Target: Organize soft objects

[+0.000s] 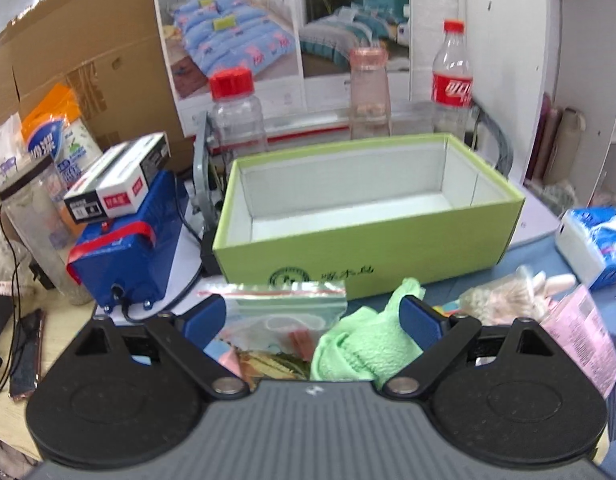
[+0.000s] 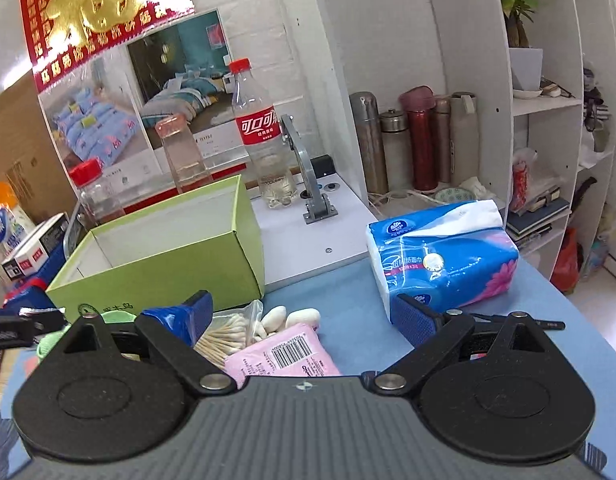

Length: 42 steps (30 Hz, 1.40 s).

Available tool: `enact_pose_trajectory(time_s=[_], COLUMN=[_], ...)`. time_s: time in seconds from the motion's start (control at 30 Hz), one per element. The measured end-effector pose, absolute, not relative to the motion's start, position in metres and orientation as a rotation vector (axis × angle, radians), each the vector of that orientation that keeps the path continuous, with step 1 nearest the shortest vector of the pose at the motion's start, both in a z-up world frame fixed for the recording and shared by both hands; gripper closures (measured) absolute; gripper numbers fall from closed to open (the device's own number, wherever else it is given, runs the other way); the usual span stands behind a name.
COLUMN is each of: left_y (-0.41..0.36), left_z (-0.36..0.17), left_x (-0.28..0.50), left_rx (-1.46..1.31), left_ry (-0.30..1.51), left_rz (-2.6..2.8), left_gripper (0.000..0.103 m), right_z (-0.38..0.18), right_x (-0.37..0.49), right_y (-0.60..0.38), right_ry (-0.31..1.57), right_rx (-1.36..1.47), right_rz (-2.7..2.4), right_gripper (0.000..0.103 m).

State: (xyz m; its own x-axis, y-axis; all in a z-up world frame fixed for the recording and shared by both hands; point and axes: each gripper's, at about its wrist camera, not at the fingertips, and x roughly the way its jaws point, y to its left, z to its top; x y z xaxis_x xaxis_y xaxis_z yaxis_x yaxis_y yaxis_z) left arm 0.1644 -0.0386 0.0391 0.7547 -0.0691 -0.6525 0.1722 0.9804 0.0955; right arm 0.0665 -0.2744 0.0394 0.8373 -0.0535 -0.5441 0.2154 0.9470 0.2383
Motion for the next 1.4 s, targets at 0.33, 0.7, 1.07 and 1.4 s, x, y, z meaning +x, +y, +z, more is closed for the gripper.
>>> enact_pose_trajectory(time_s=[0.33,0.7,1.07,1.4], left_y=[0.038,0.093,-0.026,0.042], left_z=[0.036,0.045,0.032,0.021], left_x=[0.153,0.136,0.175,0.17], left_rx=[0.094,-0.038,0.18,0.073], left_ry=[0.711,0.716,0.743,0.772], left_rz=[0.113,0.129,-0.097,0.068], left_gripper=[0.011,0.011,0.011,0.011], right_z=[0.032,0.028,0.028,0.012], right_x=[0.055,0.057,0.056,0.057], right_y=[-0.283,-0.269,-0.268,-0.288], right_ry=[0.565,0.581,0.593,0.618], right_rx=[0.379,0.41,0.38,0.444], right_rz=[-0.156,-0.13,-0.133,-0.172], right_gripper=[0.019,0.019,0.019,0.019])
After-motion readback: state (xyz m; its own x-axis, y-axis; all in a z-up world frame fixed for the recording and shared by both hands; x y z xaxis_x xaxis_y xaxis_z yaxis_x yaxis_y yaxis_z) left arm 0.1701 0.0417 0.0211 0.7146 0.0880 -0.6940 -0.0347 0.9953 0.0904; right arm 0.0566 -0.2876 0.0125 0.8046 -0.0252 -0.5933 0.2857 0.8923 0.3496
